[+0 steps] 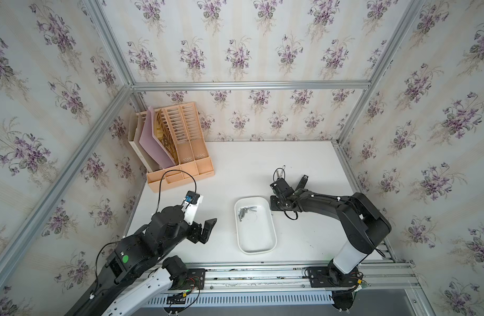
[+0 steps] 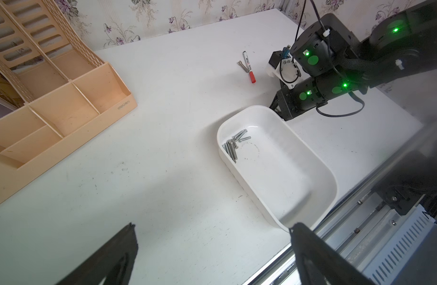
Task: Take out the screws from the storage box
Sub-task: Place the screw at the center of the board.
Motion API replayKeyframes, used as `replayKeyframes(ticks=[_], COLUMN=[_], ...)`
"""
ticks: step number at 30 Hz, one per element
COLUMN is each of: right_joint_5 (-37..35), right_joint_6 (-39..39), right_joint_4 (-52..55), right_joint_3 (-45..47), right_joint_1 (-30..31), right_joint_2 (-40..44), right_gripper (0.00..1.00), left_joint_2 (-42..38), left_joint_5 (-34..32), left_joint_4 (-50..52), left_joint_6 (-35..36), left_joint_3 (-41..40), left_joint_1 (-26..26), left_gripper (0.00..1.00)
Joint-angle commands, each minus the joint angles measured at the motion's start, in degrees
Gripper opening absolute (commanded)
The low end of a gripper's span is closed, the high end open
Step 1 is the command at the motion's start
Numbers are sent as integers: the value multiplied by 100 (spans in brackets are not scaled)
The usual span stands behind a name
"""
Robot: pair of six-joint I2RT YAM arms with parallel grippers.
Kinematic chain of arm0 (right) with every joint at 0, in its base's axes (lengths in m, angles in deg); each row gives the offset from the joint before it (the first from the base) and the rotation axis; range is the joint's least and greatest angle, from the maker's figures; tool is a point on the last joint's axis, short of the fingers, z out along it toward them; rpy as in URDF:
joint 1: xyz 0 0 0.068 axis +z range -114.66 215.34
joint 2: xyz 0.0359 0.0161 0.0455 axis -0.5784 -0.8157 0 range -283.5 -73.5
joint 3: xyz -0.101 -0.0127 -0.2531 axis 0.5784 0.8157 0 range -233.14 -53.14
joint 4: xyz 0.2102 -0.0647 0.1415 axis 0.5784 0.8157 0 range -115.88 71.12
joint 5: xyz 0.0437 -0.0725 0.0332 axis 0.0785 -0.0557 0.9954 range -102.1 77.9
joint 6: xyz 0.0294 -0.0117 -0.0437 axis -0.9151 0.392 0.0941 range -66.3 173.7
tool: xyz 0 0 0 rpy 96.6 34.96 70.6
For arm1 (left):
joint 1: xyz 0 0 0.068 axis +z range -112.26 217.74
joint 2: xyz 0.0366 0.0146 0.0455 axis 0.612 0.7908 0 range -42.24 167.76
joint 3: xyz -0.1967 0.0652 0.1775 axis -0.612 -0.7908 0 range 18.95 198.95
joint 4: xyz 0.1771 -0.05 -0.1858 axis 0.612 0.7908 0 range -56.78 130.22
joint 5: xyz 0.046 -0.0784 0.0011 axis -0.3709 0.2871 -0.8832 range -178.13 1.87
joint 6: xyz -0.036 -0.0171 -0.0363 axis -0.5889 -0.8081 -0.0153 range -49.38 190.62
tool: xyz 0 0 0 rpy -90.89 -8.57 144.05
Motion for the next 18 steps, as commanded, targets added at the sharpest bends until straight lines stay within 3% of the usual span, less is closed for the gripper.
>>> replayKeyframes(ticks=[1, 4, 8, 18], right_joint_5=[11, 37, 74, 210], right_joint_6=[-5, 4, 20, 323], right_joint_4=[24, -33, -158, -1143], right_joint_3=[68, 111, 250, 1127], right_joint_1=[-10, -8, -8, 292], right_joint_2=[128, 197, 496, 2451], right_gripper=[25, 30, 30, 35], left_joint_2=[-1, 8, -1, -1], left_joint_5=[-45, -23, -32, -32], left_joint_4=[-57, -52, -44, -44], left_joint_6=[-4, -16, -28, -35], left_joint_3=[31, 43, 60, 57], left_joint_1=[-2, -1, -1, -2], left_gripper=[99, 99, 99, 99])
